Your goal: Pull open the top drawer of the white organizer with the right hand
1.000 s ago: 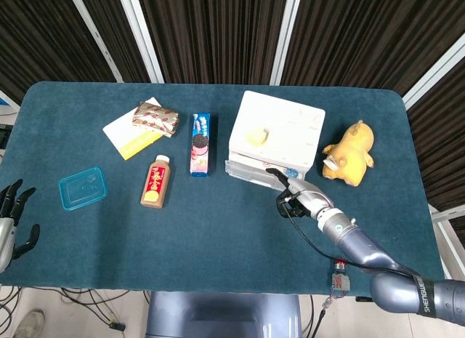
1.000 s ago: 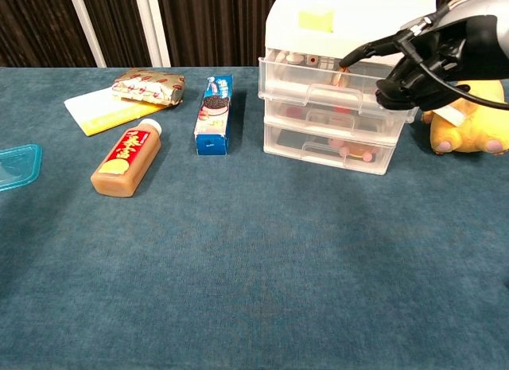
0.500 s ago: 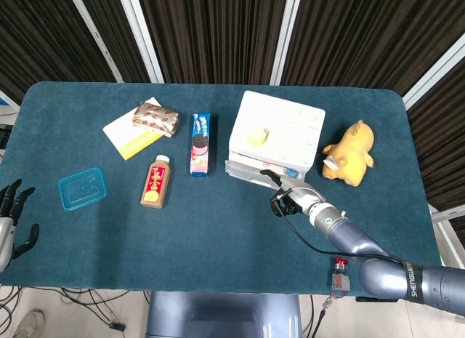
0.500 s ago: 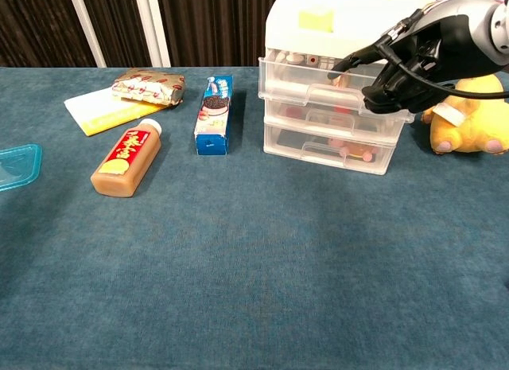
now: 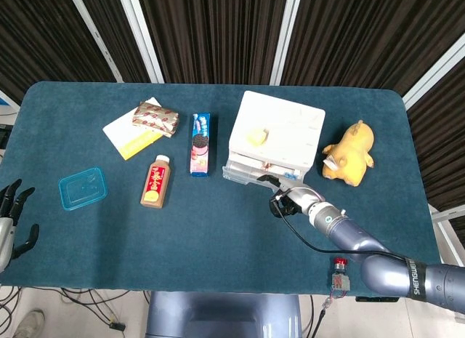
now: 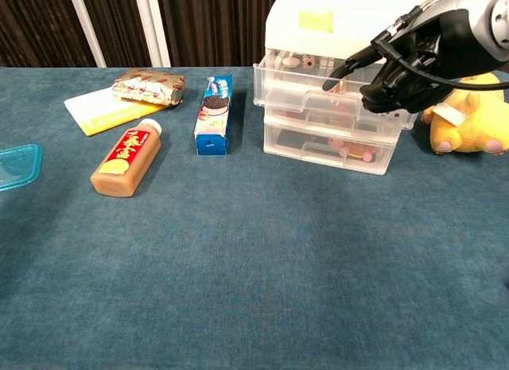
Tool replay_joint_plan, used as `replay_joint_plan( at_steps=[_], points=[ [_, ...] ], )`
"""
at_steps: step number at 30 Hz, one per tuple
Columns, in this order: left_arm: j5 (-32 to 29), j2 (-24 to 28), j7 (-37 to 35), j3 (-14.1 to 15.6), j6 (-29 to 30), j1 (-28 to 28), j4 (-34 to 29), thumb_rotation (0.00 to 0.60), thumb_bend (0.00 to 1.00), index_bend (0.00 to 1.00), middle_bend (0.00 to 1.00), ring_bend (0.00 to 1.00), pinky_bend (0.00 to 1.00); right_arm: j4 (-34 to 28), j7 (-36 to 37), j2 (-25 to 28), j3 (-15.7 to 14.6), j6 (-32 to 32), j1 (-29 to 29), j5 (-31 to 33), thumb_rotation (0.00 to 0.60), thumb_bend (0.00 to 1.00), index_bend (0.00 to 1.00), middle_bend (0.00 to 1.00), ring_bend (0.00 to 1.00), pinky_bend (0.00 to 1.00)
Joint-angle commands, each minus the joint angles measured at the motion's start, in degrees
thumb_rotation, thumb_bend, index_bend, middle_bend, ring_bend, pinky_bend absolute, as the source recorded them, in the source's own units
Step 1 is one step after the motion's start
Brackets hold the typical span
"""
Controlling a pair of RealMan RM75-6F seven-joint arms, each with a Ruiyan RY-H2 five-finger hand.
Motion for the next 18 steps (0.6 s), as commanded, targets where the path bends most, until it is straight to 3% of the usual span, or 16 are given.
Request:
replay_joint_plan(
  at_steps=[1,18],
  points=[
    [-0.01,0.01,0.01,0.0,0.0,0.0,-0.01,0.6,0.44,0.12,0.0,0.0,0.0,0.01,0.43,0.5,0.11,-0.61,-0.15,-0.61,0.6,0.69,0.16,0.78,0.91,1.0],
    [-0.06,0.08,0.11,0.01,-0.02,0.01,-0.08,0.6,0.44,0.12,0.0,0.0,0.0,-0.98,3.32,1.99,1.0,-3.16,-2.07,-5.23,0.6,0.69,0.17,0.78,0.91,1.0]
  ],
)
